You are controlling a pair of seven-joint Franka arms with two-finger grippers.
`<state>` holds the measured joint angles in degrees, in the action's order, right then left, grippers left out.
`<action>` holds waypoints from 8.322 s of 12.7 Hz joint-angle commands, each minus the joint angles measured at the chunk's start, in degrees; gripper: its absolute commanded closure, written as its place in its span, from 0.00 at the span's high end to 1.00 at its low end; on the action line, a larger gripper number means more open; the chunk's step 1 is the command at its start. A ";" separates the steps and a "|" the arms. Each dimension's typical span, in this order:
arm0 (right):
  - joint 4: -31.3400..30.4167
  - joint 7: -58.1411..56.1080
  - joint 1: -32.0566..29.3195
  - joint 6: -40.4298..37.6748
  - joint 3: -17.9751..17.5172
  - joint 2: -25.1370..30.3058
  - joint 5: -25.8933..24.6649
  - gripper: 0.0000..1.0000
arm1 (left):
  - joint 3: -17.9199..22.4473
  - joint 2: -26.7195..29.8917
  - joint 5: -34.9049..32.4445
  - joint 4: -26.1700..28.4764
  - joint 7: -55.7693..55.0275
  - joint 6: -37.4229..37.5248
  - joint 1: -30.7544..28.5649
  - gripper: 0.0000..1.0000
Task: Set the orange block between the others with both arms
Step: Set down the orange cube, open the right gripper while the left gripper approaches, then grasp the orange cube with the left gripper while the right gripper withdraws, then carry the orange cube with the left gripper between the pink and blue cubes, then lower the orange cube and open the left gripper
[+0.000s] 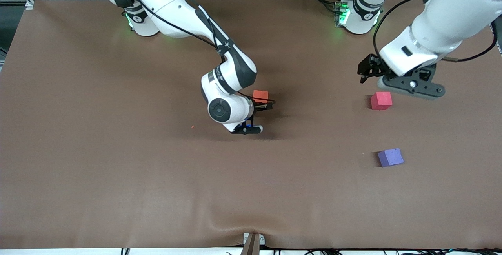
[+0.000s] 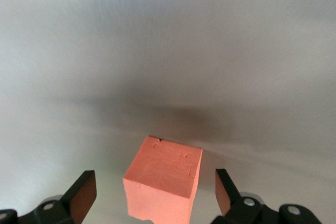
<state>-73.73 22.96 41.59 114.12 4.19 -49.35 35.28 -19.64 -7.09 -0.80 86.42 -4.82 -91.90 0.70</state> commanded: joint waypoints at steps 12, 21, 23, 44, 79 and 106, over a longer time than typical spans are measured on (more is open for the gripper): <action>11.76 -0.54 -1.33 -32.29 17.60 13.65 -17.49 1.00 | 0.04 -4.50 8.44 -0.64 -0.53 -6.19 -1.49 1.00; 7.47 -6.41 -15.99 -38.70 14.80 24.82 -19.90 1.00 | -0.05 -13.64 11.87 -0.64 -18.03 -16.03 6.83 1.00; 6.32 -8.89 -24.66 -38.70 9.03 26.76 -20.60 1.00 | -0.22 -14.61 11.87 0.06 -19.78 -16.03 9.66 1.00; -10.02 -29.46 -46.34 -30.18 -6.74 40.29 -38.89 1.00 | 0.30 -33.51 -3.42 10.26 -37.46 -39.75 29.71 1.00; -14.17 -30.34 -48.97 -24.47 -4.81 41.27 -35.37 1.00 | 0.22 -22.17 -15.90 24.59 -9.17 -32.47 -18.01 0.06; -13.02 -30.34 -49.41 -24.99 -4.81 41.35 -35.46 1.00 | -10.94 -13.48 -14.93 7.30 -7.75 -17.57 -20.39 1.00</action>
<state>-87.66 -6.52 -6.68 89.80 0.09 -7.77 -0.79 -28.84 -20.81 -15.53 98.84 -13.12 -116.58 -18.77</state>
